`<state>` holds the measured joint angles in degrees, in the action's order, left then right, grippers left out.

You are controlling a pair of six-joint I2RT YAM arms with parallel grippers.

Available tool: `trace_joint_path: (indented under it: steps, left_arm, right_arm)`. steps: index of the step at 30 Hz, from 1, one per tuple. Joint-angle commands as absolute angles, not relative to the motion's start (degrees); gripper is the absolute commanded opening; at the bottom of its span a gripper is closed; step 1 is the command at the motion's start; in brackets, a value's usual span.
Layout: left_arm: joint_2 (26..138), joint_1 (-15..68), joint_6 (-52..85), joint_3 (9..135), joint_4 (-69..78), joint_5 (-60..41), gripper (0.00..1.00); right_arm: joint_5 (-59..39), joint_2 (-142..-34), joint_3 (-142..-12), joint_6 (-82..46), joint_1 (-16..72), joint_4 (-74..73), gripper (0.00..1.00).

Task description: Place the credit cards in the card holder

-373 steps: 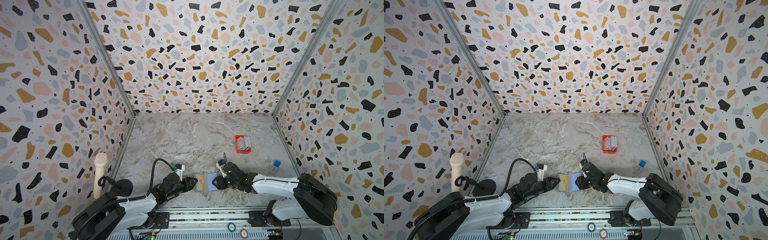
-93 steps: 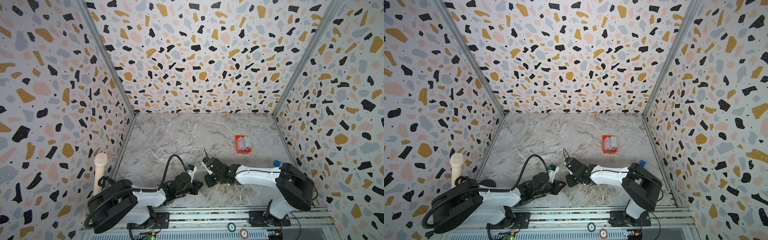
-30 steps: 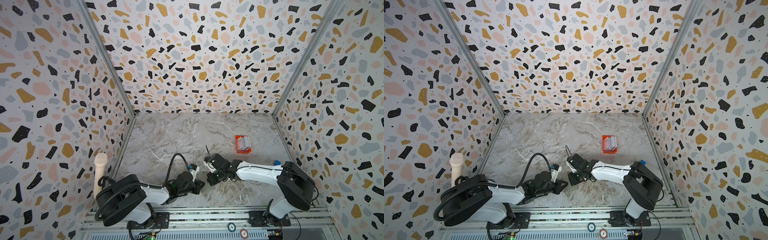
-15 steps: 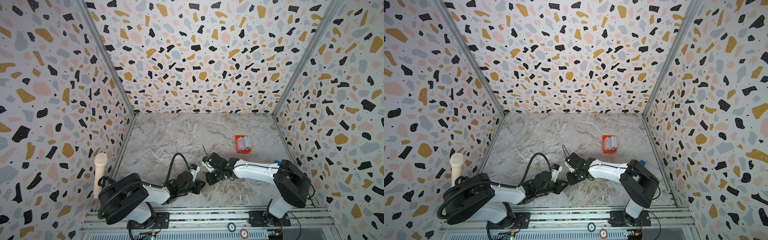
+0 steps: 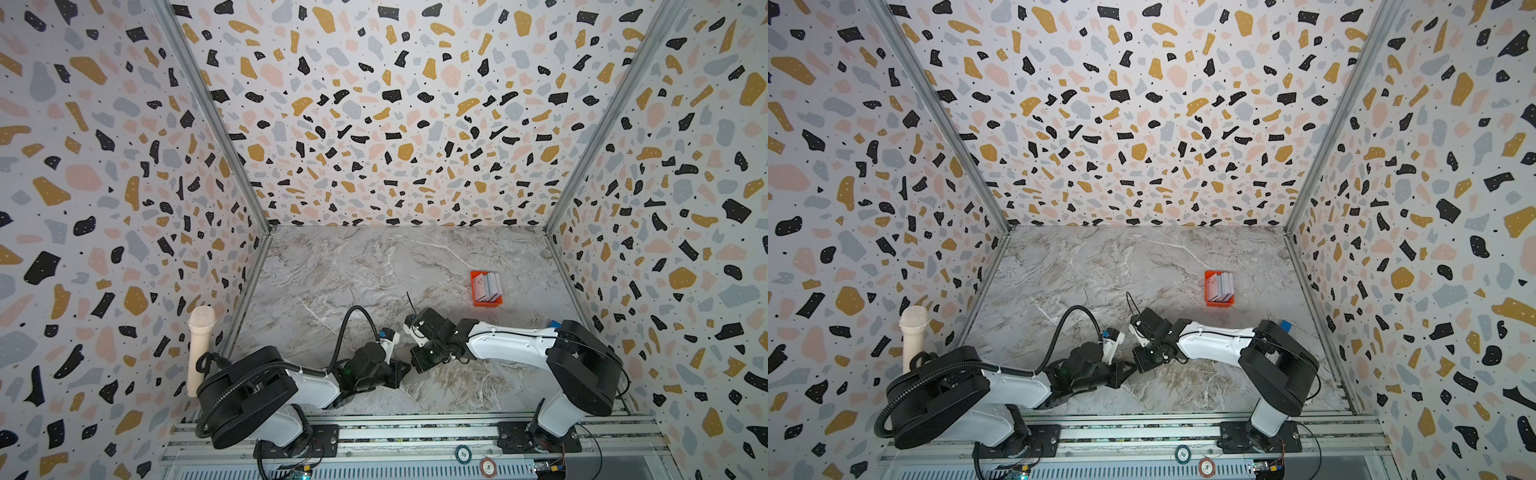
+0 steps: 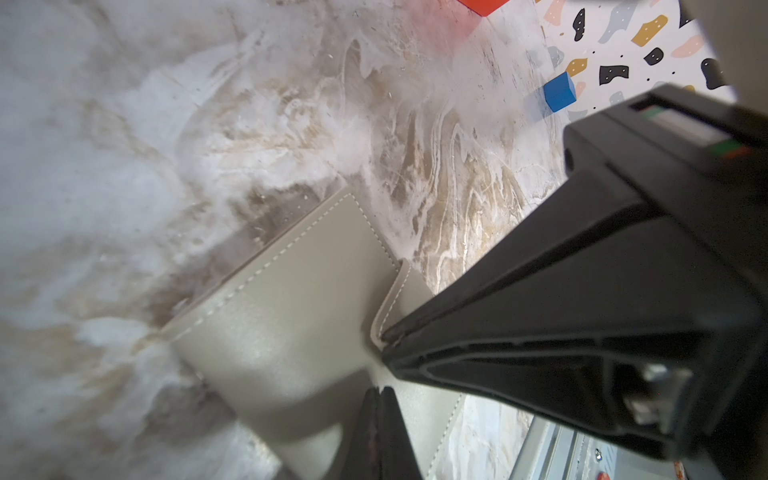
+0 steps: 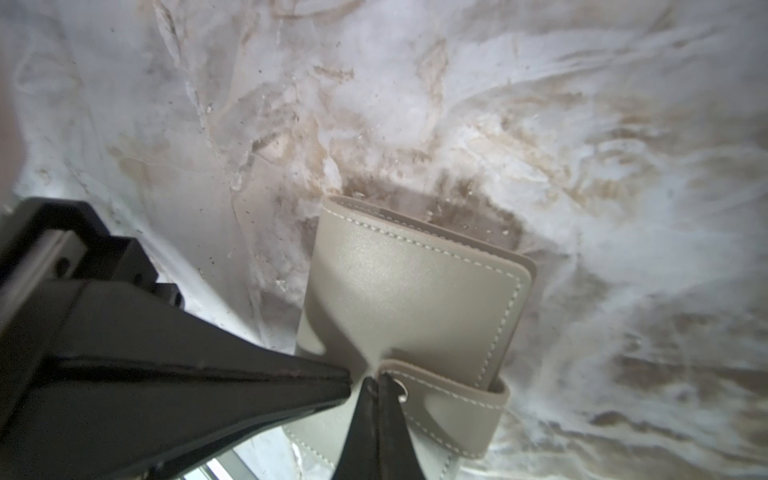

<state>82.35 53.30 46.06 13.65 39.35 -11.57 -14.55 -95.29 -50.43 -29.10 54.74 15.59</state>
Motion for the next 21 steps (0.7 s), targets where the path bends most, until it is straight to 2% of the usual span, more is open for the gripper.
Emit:
trace_joint_path:
  steps: [1,7,11,15,18,21]
  left_arm:
    - [83.12,53.18,45.81,11.91,38.62,-12.39,0.0]
    - [82.06,53.02,46.66,11.87,39.58,-12.37,0.0]
    - [79.58,52.94,47.43,12.26,39.26,-11.75,0.0]
    - [75.83,52.71,48.16,12.57,38.43,-10.22,0.05]
    - [72.69,52.24,49.29,12.73,38.47,-9.04,0.11]
    - [68.52,51.9,49.83,13.03,37.6,-7.34,0.2]
  right_arm:
    - [-13.49,-102.09,-43.51,-30.02,53.99,23.44,0.0]
    - [-15.56,-96.96,-44.78,-28.6,53.73,17.04,0.02]
    - [-17.53,-91.69,-46.0,-27.59,54.68,9.41,0.24]
    - [-15.3,-84.39,-45.0,-26.21,56.14,2.65,0.4]
    - [-13.9,-78.33,-42.64,-26.19,56.77,-2.24,0.48]
    - [-10.78,-71.94,-40.07,-25.5,57.52,-5.58,0.51]
